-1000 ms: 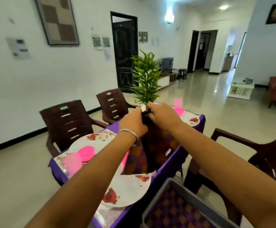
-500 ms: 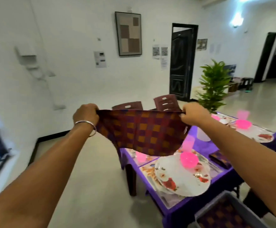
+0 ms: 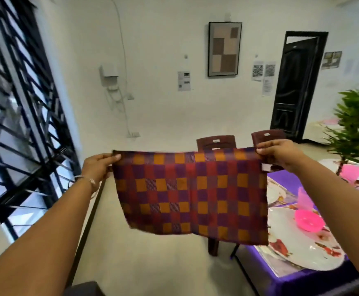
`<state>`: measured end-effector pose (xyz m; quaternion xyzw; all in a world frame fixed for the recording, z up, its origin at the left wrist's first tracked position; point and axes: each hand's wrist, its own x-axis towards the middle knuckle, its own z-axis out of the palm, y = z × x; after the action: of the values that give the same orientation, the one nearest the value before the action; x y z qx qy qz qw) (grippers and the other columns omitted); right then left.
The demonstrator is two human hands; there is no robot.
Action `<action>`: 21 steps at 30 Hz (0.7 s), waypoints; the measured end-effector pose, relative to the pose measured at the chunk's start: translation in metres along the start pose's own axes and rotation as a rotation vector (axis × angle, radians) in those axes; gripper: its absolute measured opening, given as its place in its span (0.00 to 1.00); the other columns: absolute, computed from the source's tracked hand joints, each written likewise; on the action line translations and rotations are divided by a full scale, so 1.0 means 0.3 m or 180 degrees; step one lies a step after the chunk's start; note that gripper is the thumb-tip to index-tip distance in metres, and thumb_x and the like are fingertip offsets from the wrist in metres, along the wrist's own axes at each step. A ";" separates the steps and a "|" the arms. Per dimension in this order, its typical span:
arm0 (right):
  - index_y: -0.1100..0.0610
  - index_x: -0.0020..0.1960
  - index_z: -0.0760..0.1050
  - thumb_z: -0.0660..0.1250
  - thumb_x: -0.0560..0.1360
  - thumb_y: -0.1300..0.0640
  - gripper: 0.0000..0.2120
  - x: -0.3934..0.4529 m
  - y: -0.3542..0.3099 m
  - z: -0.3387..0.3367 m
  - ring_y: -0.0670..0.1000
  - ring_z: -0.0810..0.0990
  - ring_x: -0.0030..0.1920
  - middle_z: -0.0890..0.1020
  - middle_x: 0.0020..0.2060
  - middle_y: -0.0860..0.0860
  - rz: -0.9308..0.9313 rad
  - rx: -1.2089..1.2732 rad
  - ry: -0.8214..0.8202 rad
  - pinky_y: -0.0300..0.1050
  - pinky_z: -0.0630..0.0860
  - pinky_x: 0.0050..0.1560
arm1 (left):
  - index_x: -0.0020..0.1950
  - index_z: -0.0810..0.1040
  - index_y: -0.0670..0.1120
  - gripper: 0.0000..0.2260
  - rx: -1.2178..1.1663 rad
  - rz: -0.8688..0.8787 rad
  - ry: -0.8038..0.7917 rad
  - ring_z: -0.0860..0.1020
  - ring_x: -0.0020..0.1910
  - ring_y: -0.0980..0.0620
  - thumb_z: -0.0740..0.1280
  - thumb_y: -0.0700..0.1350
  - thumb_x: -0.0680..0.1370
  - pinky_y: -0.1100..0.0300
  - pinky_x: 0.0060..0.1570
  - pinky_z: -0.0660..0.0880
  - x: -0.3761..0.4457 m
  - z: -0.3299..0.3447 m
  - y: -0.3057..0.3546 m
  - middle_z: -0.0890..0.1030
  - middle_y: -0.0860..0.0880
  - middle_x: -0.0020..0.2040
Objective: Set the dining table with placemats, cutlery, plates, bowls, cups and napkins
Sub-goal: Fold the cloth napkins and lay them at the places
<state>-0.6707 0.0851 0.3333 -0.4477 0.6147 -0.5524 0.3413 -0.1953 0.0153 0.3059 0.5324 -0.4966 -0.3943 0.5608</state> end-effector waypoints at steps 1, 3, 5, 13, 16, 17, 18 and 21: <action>0.63 0.48 0.79 0.69 0.72 0.70 0.05 -0.001 -0.003 0.044 0.47 0.82 0.30 0.82 0.36 0.58 -0.0172 -0.0525 0.0299 0.37 0.78 0.30 | 0.47 0.81 0.43 0.06 0.0375 0.0185 0.0244 0.78 0.30 0.57 0.74 0.42 0.72 0.70 0.26 0.72 -0.003 -0.004 0.005 0.81 0.46 0.39; 0.59 0.44 0.81 0.72 0.69 0.66 0.05 -0.035 -0.020 0.148 0.52 0.82 0.35 0.83 0.37 0.58 -0.0637 -0.1223 0.0676 0.42 0.79 0.38 | 0.45 0.82 0.44 0.07 0.0800 0.0477 0.0524 0.81 0.37 0.49 0.76 0.43 0.69 0.62 0.38 0.79 -0.016 0.004 0.010 0.83 0.43 0.40; 0.52 0.40 0.79 0.72 0.67 0.64 0.07 -0.107 -0.037 0.245 0.52 0.82 0.38 0.83 0.35 0.54 -0.1011 -0.1194 0.0621 0.44 0.79 0.45 | 0.39 0.82 0.49 0.06 0.1021 0.0654 0.0532 0.83 0.41 0.46 0.77 0.45 0.67 0.50 0.45 0.81 -0.059 0.022 0.013 0.84 0.44 0.39; 0.51 0.47 0.78 0.66 0.75 0.64 0.08 -0.334 -0.001 0.375 0.46 0.79 0.37 0.78 0.37 0.50 -0.1291 -0.1068 -0.0169 0.33 0.73 0.39 | 0.44 0.77 0.48 0.05 0.1219 0.1346 0.0336 0.78 0.32 0.53 0.72 0.46 0.74 0.60 0.34 0.74 -0.306 0.077 -0.034 0.81 0.50 0.34; 0.57 0.51 0.78 0.68 0.73 0.68 0.10 -0.331 -0.006 0.266 0.50 0.82 0.38 0.79 0.40 0.55 -0.0778 -0.0007 -0.0891 0.41 0.79 0.40 | 0.44 0.77 0.46 0.03 0.0575 0.1104 -0.0027 0.78 0.33 0.55 0.70 0.42 0.76 0.63 0.32 0.75 -0.298 -0.003 -0.052 0.82 0.51 0.34; 0.58 0.50 0.78 0.68 0.71 0.68 0.10 -0.307 0.007 0.243 0.49 0.82 0.38 0.80 0.41 0.56 -0.0726 -0.0140 -0.0724 0.42 0.79 0.40 | 0.44 0.77 0.46 0.03 0.0669 0.1074 0.0092 0.78 0.33 0.54 0.70 0.43 0.76 0.62 0.33 0.75 -0.278 -0.021 -0.061 0.81 0.51 0.34; 0.58 0.48 0.78 0.69 0.71 0.68 0.09 -0.275 0.021 0.232 0.51 0.82 0.39 0.81 0.42 0.58 -0.0789 -0.0843 -0.0278 0.44 0.77 0.41 | 0.45 0.77 0.46 0.04 0.1108 0.1112 0.0371 0.79 0.35 0.51 0.69 0.44 0.76 0.59 0.36 0.74 -0.248 -0.032 -0.077 0.81 0.50 0.36; 0.58 0.51 0.78 0.66 0.71 0.64 0.10 -0.202 0.075 0.244 0.59 0.80 0.47 0.82 0.44 0.59 -0.1173 -0.2125 0.1025 0.48 0.73 0.47 | 0.51 0.76 0.40 0.09 0.1892 0.1053 0.1256 0.80 0.48 0.38 0.67 0.46 0.78 0.51 0.45 0.72 -0.197 -0.031 -0.114 0.82 0.39 0.46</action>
<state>-0.5855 0.1136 0.2951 -0.5443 0.7152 -0.4376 -0.0278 -0.1949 0.0703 0.2644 0.6499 -0.5508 -0.0276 0.5229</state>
